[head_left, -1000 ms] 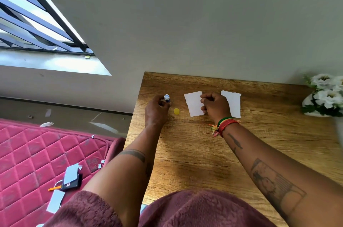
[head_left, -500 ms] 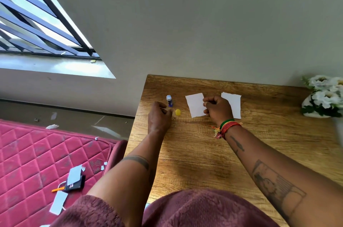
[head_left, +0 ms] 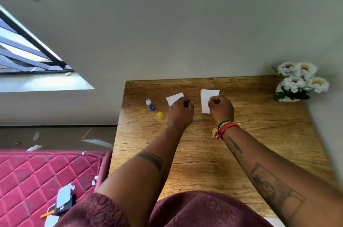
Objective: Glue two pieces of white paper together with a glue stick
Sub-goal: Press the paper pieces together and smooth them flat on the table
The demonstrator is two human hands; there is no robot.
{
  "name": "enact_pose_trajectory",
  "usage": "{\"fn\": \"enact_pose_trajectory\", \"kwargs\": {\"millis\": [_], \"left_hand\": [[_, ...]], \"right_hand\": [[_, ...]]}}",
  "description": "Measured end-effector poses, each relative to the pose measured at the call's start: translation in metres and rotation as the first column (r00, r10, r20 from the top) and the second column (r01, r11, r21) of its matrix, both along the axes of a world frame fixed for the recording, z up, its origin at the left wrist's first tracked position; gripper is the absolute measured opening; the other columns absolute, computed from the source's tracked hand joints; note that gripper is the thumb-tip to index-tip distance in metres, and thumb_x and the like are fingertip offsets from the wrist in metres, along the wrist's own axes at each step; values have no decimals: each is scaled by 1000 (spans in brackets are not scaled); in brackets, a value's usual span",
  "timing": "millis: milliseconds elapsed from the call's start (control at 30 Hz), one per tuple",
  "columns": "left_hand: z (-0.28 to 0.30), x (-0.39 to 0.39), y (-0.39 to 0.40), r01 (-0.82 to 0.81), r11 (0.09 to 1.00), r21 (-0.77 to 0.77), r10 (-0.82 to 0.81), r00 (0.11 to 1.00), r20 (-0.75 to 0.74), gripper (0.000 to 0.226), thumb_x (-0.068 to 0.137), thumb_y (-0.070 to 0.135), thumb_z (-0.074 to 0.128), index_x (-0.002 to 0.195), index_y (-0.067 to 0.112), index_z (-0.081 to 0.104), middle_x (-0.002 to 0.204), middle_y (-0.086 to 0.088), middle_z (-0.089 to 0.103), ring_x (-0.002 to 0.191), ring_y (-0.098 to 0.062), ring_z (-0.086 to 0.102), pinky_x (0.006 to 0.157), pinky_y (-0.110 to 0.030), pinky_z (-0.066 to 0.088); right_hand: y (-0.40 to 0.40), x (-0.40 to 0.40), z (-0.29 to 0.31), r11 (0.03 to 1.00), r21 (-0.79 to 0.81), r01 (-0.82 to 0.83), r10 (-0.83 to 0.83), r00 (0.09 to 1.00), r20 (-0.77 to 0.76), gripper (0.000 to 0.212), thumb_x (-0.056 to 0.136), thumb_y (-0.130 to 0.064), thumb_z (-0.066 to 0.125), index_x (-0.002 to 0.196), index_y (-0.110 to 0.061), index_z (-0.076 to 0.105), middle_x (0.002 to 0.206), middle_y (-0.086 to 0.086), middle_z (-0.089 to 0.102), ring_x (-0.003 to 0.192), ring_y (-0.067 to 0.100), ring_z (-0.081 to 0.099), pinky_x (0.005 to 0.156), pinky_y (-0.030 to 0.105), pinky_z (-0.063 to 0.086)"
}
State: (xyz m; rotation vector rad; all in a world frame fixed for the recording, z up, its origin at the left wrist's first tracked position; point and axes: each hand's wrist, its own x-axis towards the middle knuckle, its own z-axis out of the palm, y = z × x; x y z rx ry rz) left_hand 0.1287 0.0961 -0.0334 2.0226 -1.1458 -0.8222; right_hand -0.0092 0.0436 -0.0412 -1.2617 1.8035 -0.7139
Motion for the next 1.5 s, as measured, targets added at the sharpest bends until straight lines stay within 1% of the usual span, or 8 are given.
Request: {"fn": "enact_pose_trajectory", "kwargs": {"millis": [133,267,467,700,767,933,1167,1500], "left_hand": [[-8,-24,-23,56,988,142,-45,996,-80,29,100,33,57,123,23,72,119,1,74,109,-21,65,88,-28,46],[-16,-37,-36,-21,974,223,68,976,-208,35,99,32,59,130,22,69,128,1,70,115,-21,64,99,-35,52],[-19,-34,-48,-210,934,291,308,884,-353,30,94,29,67,122,21,70,116,-1,73,104,-22,66,96,-44,56],[-14,-18,-40,-235,930,281,335,856,-394,31,93,26,72,124,20,71,118,-1,72,107,-22,65,97,-44,56],[-12,-8,-33,-281,922,267,372,834,-407,30,93,25,73,122,19,71,115,-1,72,105,-22,66,92,-44,59],[-16,26,-7,-383,895,227,433,866,-249,28,95,23,72,122,16,73,116,-7,74,103,-24,70,88,-43,61],[-15,51,7,-368,911,189,381,924,-36,26,97,19,68,123,15,68,116,-10,71,99,-24,68,82,-41,62],[-19,46,4,-214,966,145,192,970,152,32,98,15,66,130,15,60,116,-13,70,101,-26,68,74,-35,58]], "right_hand": [[-15,-22,-7,996,71,55,-45,989,-139,30,89,-21,66,116,-11,75,120,11,73,109,32,67,85,29,49],[-27,-23,-10,986,165,-9,40,982,-187,23,88,-24,63,95,-8,79,97,11,78,79,28,65,66,25,41],[-40,-20,-11,964,257,64,-39,994,-100,31,87,-21,68,112,-3,74,116,16,73,99,33,68,73,26,41],[-36,-14,-6,963,266,-40,23,997,68,28,93,-21,66,114,-4,74,112,11,72,81,22,62,69,23,45],[-32,-2,-1,977,207,-48,33,996,77,25,92,-15,67,115,-9,75,116,10,73,87,21,62,75,26,47],[-22,40,2,979,127,-162,154,986,71,19,89,-14,70,107,-14,76,116,5,74,102,25,68,92,39,56],[-14,75,-8,946,93,-312,321,941,-107,24,91,-20,71,114,-16,75,119,6,73,104,24,67,80,28,47],[-20,75,-21,927,52,-372,374,903,-211,27,93,-18,71,120,-15,73,121,5,73,107,23,68,80,24,45]]}}
